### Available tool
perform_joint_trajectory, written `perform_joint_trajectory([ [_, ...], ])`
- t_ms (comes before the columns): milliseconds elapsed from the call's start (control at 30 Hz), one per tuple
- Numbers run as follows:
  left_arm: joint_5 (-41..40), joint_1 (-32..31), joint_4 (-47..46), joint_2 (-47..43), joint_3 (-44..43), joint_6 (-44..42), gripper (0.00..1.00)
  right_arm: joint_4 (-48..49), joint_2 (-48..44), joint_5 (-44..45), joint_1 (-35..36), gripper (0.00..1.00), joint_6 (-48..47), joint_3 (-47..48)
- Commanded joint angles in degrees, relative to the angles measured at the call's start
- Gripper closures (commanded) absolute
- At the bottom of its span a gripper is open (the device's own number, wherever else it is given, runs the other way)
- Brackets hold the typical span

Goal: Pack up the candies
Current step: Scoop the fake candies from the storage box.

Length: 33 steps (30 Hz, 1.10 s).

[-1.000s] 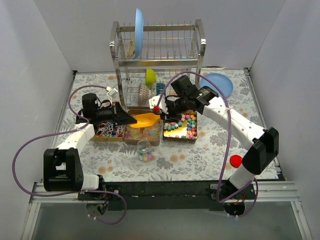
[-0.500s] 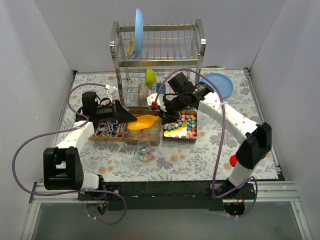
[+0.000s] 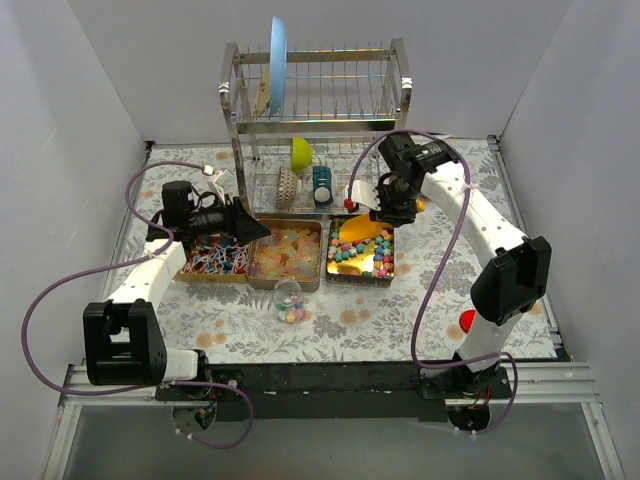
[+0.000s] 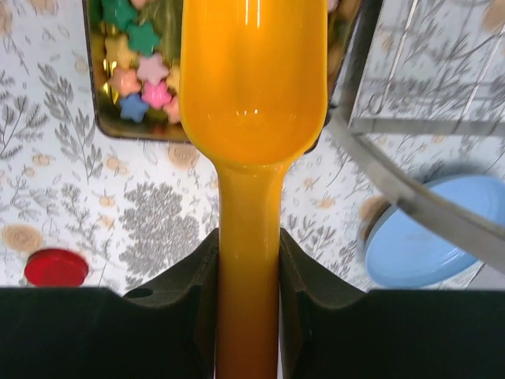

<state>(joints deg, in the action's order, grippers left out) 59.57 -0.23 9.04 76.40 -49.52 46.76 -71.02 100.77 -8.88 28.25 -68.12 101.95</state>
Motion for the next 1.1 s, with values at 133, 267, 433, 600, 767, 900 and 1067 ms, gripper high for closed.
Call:
perform_joint_trajectory([
  [133,-1.04,0.05,-0.60,-2.04,0.12,-1.24,0.48,-3.77,2.76,15.12,0.58,0.99,3.69,-0.88],
  [267,-1.04,-0.03,-0.78,-2.66,1.09,-1.24,0.48,-3.77,3.29,17.84,0.58,0.99,5.71,-3.25],
  [433,-1.21,0.05,-0.78,-3.01,1.79,-1.32,0.48,-3.68,3.55,18.55,0.58,0.99,9.39,-6.41],
  [600,-1.12,0.05,-1.13,-2.66,2.41,-1.24,0.48,-3.77,5.57,18.73,0.58,0.99,14.23,-6.77],
  [767,-1.21,0.05,-1.48,-2.75,2.93,-0.71,0.48,-3.68,9.70,19.52,0.58,0.99,19.07,-3.43],
  [900,-1.12,0.05,-1.57,-3.10,3.55,-0.53,0.48,-3.77,11.29,21.27,0.75,0.99,20.92,-2.46],
  [1067,-1.12,0.05,-2.88,-3.19,4.34,0.34,0.48,-3.77,13.04,21.72,1.98,0.99,21.18,-0.88],
])
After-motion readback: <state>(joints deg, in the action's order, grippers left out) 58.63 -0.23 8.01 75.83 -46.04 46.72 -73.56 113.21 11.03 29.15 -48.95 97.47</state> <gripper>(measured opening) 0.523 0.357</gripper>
